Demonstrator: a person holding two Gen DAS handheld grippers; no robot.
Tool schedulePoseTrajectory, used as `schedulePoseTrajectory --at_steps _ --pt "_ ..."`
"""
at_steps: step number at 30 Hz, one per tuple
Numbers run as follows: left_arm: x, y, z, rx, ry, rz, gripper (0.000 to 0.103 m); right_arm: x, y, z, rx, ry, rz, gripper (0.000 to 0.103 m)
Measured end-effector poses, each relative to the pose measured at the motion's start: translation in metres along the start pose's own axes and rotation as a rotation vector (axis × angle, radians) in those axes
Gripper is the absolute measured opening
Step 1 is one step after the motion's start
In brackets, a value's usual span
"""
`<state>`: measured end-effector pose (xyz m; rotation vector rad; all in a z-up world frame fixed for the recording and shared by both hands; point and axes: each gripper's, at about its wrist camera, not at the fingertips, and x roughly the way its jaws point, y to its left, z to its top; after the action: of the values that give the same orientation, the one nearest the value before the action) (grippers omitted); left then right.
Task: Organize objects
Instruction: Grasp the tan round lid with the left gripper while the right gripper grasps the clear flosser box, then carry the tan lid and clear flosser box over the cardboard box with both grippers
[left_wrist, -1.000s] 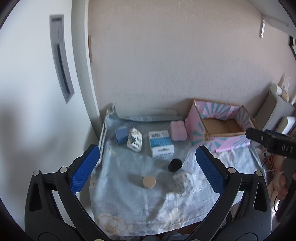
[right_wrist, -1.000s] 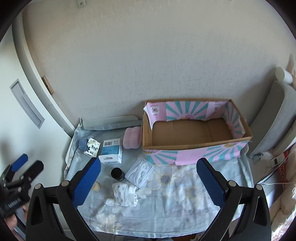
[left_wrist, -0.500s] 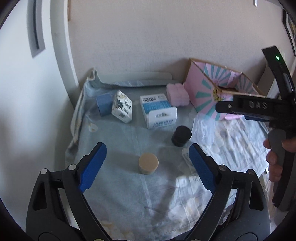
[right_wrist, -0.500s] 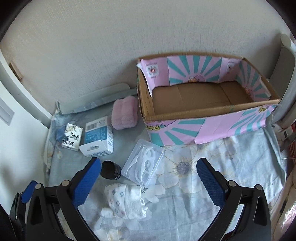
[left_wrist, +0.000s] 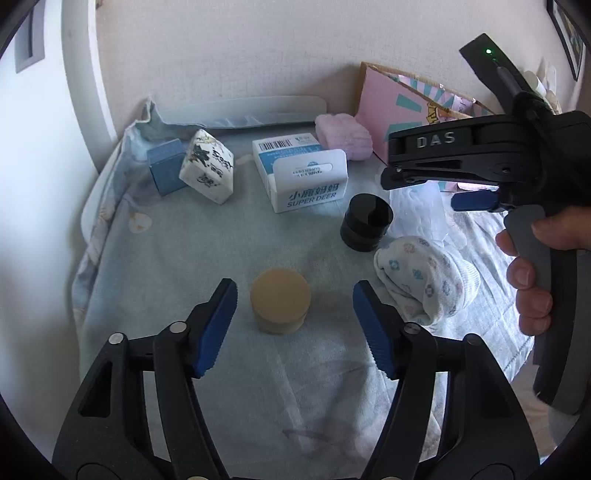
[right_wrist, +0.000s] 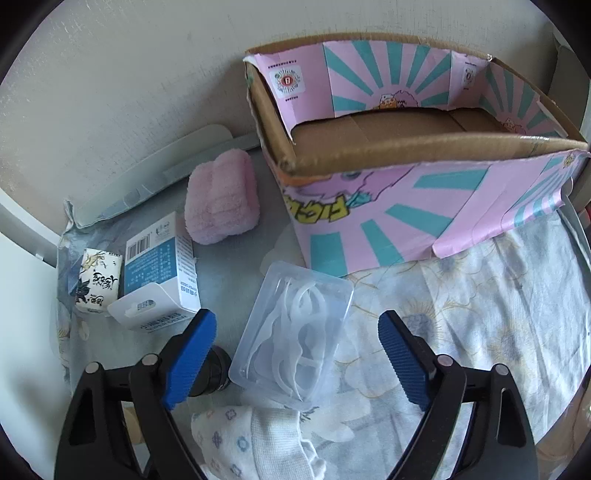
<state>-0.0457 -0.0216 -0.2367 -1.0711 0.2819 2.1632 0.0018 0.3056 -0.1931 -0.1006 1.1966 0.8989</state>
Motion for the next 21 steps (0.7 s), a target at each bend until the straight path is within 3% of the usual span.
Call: schedulePoseTrajectory --at_steps 7,12,14,21 --pt "0.008 -0.002 -0.005 0.007 0.013 -0.005 0.050 0.007 0.005 -0.004 0.026 -0.008 -0.031 0.065" --pt "0.013 0.000 -0.005 0.016 0.030 0.011 0.036 0.007 0.004 -0.006 0.016 -0.023 -0.076 0.052" --pt "0.013 0.002 -0.004 0.019 0.031 0.013 0.031 0.006 0.002 -0.006 0.016 -0.026 -0.078 0.052" --pt "0.013 0.005 -0.003 0.029 0.031 0.002 0.031 0.000 -0.002 -0.007 0.012 -0.024 -0.072 0.052"
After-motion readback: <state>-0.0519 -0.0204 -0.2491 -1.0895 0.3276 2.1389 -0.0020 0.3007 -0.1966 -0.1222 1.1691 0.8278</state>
